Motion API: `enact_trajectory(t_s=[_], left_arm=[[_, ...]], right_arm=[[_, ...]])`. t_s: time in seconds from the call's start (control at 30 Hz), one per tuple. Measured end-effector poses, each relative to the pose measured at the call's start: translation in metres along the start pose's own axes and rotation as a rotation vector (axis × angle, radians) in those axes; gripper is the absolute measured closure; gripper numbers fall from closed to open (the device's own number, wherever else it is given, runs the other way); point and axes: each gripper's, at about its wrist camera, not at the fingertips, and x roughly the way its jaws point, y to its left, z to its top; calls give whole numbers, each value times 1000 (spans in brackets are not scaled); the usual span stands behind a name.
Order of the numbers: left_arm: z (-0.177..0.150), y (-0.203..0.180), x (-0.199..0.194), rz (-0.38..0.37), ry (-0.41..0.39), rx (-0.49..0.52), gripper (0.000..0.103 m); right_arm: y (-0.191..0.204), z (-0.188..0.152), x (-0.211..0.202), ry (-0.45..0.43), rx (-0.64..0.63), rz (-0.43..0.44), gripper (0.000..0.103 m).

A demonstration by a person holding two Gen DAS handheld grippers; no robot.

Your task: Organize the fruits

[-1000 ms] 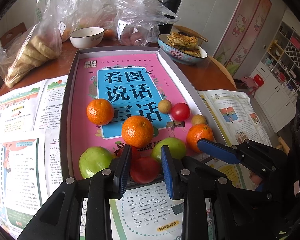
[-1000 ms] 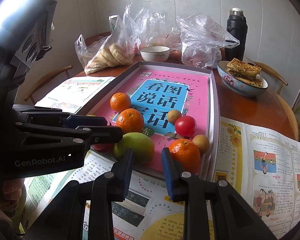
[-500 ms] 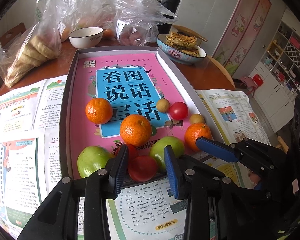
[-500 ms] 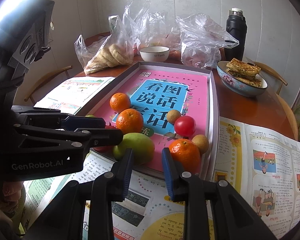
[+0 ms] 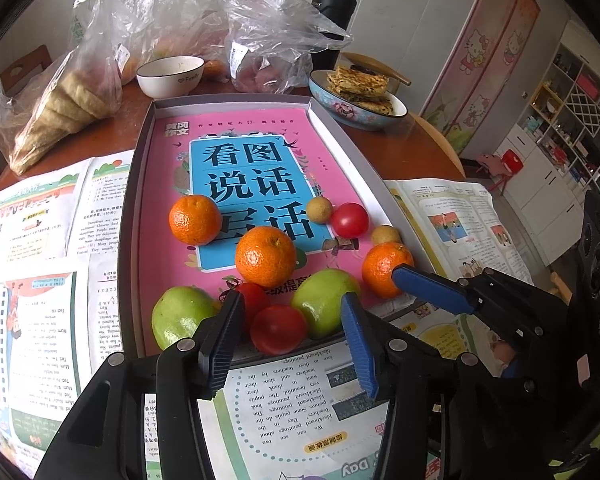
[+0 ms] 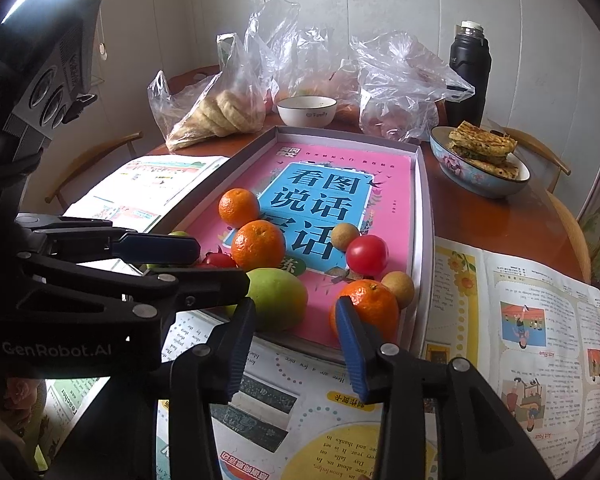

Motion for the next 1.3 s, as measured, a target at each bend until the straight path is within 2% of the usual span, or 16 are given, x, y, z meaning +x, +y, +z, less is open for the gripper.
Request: enact_trajectory(t_s=[0.43, 0.53, 0.9, 1.0, 1.07, 1.3], left_arm=[[0, 0, -13, 7, -23, 2, 41], [0, -1, -16, 10, -31, 5, 41], [-1, -1, -25, 32, -46, 6, 34], [-1, 1, -28, 37, -50, 0, 33], [-2, 2, -32, 46, -60, -2, 27], [-4, 3, -41, 50, -79, -11, 26]], right_arm=[[-1, 2, -5, -11, 7, -14, 50], [-1, 3, -6, -14, 12, -24, 43], [2, 4, -13, -26, 10, -26, 40], [3, 4, -16, -32, 9, -27, 36], [4, 4, -19, -40, 8, -27, 32], [10, 4, -29, -62, -4, -30, 28]])
